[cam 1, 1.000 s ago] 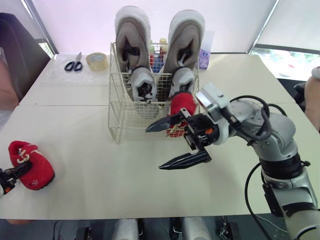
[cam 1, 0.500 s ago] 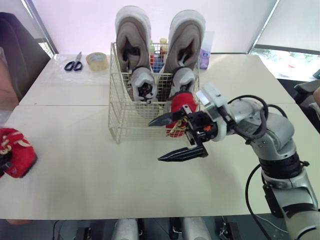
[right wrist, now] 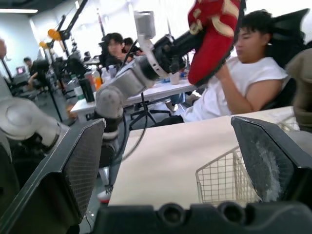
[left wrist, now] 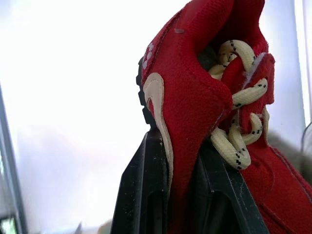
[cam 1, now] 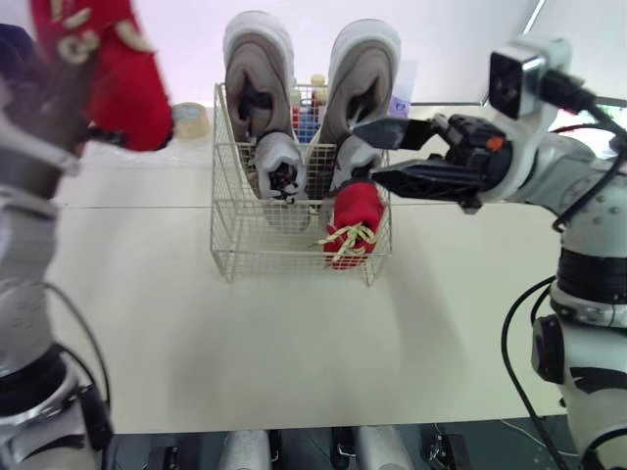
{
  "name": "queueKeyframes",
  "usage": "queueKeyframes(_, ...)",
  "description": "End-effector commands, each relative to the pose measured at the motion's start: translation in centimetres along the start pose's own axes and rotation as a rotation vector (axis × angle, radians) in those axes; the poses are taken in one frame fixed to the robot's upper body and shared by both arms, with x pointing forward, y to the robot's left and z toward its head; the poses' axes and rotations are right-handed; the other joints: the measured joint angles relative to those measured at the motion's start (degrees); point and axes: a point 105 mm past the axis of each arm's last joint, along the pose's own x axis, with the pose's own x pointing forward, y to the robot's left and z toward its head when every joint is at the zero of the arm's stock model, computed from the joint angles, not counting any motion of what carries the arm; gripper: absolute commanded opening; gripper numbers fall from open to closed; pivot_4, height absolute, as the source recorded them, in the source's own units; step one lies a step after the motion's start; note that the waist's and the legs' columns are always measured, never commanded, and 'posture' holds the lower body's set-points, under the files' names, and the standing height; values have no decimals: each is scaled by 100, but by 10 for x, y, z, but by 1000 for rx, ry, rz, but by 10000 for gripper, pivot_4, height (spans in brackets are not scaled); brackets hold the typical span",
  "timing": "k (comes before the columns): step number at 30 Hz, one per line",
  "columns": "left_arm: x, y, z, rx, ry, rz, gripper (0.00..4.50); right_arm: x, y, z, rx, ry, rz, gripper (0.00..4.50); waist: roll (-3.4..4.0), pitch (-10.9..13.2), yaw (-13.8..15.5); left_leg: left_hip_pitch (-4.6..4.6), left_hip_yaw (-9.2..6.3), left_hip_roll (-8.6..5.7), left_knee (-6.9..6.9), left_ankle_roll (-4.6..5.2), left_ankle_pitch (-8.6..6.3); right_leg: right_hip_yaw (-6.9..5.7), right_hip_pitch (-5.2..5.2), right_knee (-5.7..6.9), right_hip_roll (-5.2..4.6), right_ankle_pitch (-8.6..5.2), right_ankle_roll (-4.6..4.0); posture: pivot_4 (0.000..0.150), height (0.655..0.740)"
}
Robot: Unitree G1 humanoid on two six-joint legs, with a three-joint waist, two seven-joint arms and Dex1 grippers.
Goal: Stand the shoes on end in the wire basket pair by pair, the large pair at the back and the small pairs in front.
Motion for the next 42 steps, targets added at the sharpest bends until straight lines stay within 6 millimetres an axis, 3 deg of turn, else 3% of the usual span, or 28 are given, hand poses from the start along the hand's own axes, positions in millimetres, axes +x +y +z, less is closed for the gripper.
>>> queueKeyframes(1, -6, -34, 2, 102, -109, -71, 4522, -11, 3, 10, 9, 42, -47, 45000, 8, -4, 15, 4, 3, 1, -1, 0, 0, 1, 1, 2, 4, 0, 0, 1500, 7357)
queueKeyframes(9, -29, -81, -37, 24, -120, -99, 4522, -56, 6, -23, 74, 299, -247, 45000, 5, -2, 126, 3, -3, 4, 13, 7, -3, 1, 13, -5, 10, 1, 5, 1500, 7357)
queueKeyframes(13, -44, -98, -70, 6, -60, -112, 4522, -61, 12, -23, 87, 278, -292, 45000, 5, -2, 170, 8, -1, 7, 14, 10, -5, 2, 15, -3, 11, 2, 7, 1500, 7357)
queueKeyframes(16, -54, -98, -96, -19, 2, -81, 4522, -65, 13, -25, 92, 272, -320, 45000, 5, -3, 180, 8, -9, 12, 19, 8, -4, 1, 17, -2, 12, 2, 6, 1500, 7357)
queueKeyframes(21, -62, -110, -124, 49, 19, -135, 4522, -63, 12, -25, 92, 232, -331, 45000, 6, -4, 181, 9, -10, 12, 22, 9, -4, 0, 21, -3, 9, 1, 6, 1500, 7357)
queueKeyframes(28, -66, -121, -139, 44, 32, -172, 4522, -59, 9, -25, 84, 200, -340, 45000, 7, -9, 187, 17, -13, 11, 23, 11, -5, -5, 35, -5, 4, 1, 6, 1500, 7357)
queueKeyframes(36, -78, -115, -133, -10, 99, -161, 4522, -57, 4, -32, 92, 168, -342, 45000, 9, -11, 175, 29, -13, 13, 23, 13, -6, -5, 45, -5, 4, 1, 7, 1500, 7357)
queueKeyframes(39, -78, -114, -136, 8, 118, -178, 14936, -52, 1, -35, 91, 147, -335, 45000, 11, -11, 171, 31, -12, 13, 23, 13, -6, -5, 45, -5, 5, 1, 7, 1500, 7357)
queueKeyframes(42, -82, -117, -143, 9, 154, -228, 30148, -51, -3, -37, 87, 131, -338, 45000, 11, -11, 179, 30, -13, 14, 23, 13, -6, -6, 45, -4, 8, 1, 7, 1500, 7357)
